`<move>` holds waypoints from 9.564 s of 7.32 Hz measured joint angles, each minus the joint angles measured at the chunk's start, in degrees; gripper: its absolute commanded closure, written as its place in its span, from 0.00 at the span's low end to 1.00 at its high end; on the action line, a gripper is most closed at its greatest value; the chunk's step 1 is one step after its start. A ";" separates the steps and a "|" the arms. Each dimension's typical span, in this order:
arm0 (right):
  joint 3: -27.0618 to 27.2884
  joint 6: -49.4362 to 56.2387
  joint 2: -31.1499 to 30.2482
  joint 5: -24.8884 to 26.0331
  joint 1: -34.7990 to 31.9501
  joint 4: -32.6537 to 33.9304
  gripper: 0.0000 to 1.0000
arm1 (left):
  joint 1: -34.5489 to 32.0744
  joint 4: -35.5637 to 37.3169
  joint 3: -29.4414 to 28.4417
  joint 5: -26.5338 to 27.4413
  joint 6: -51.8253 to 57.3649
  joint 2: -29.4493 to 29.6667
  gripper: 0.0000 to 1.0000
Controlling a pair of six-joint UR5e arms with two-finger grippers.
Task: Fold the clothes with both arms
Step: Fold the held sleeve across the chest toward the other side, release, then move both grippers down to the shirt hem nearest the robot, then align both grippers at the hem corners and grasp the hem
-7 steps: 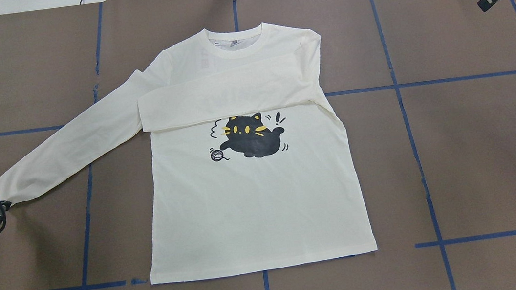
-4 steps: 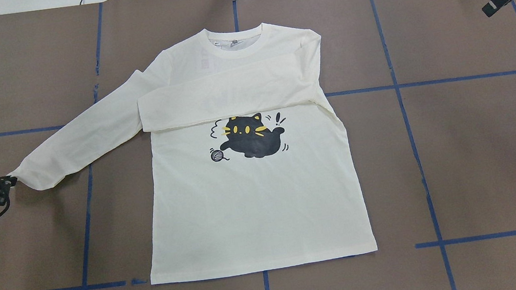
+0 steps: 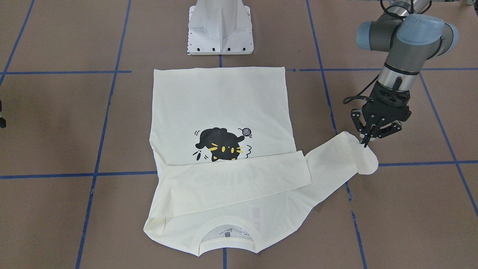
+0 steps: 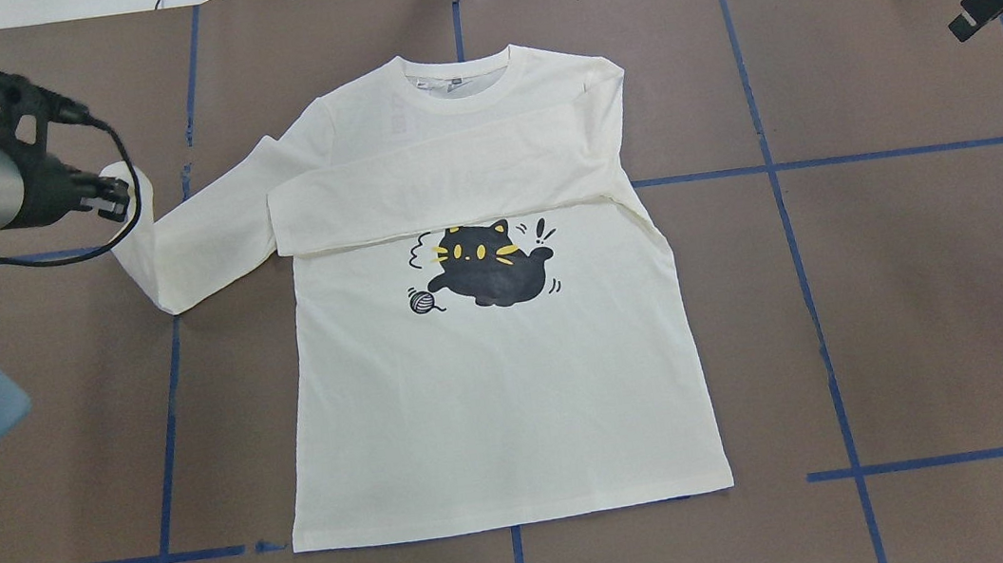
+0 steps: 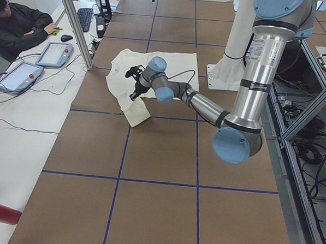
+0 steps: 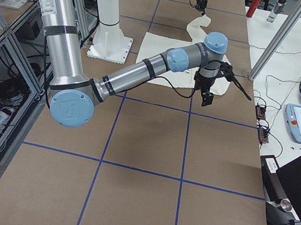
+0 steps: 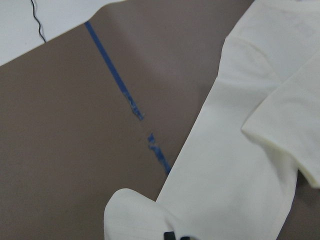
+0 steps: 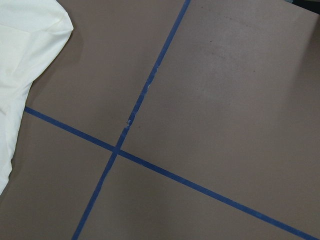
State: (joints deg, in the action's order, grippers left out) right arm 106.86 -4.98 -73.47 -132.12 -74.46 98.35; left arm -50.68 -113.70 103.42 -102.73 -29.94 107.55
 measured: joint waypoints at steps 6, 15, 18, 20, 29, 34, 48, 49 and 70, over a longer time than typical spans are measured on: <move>-0.11 -0.22 -0.20 -0.08 -1.10 0.00 0.00 | 10.37 22.77 -31.10 9.32 -27.54 48.62 1.00; -0.06 -1.00 -0.52 -0.08 -1.21 0.00 0.00 | 21.35 4.10 -49.74 20.53 -34.31 55.63 0.00; 0.00 -1.16 0.26 -0.15 -1.04 -0.07 0.00 | 19.61 -1.32 -45.05 15.08 -36.50 53.16 0.00; 0.37 -2.07 2.91 0.00 1.88 -0.14 0.01 | 15.53 3.89 -32.55 6.62 -28.85 44.98 0.00; -5.77 -45.96 22.27 24.01 32.25 -6.35 0.00 | 3.33 12.84 9.94 -7.35 -5.92 6.46 0.00; 17.51 -77.80 3.35 40.19 53.49 -12.97 0.04 | 14.54 -4.39 14.99 0.67 -34.13 -9.09 0.26; 18.73 -91.70 -9.86 54.07 63.30 -31.72 0.01 | 46.04 -2.13 14.49 18.44 -70.10 -15.52 0.59; 18.71 -91.70 -9.86 54.09 63.30 -31.73 0.01 | 46.08 -2.08 14.49 18.44 -70.09 -15.45 0.59; 17.41 -105.20 -14.88 58.65 71.90 -20.96 0.25 | 45.11 0.31 15.89 18.27 -69.66 -10.99 1.00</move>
State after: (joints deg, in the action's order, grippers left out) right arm 124.27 -110.18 -88.35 -73.47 -2.56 77.39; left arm -5.57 -113.38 119.31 -84.46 -99.60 96.57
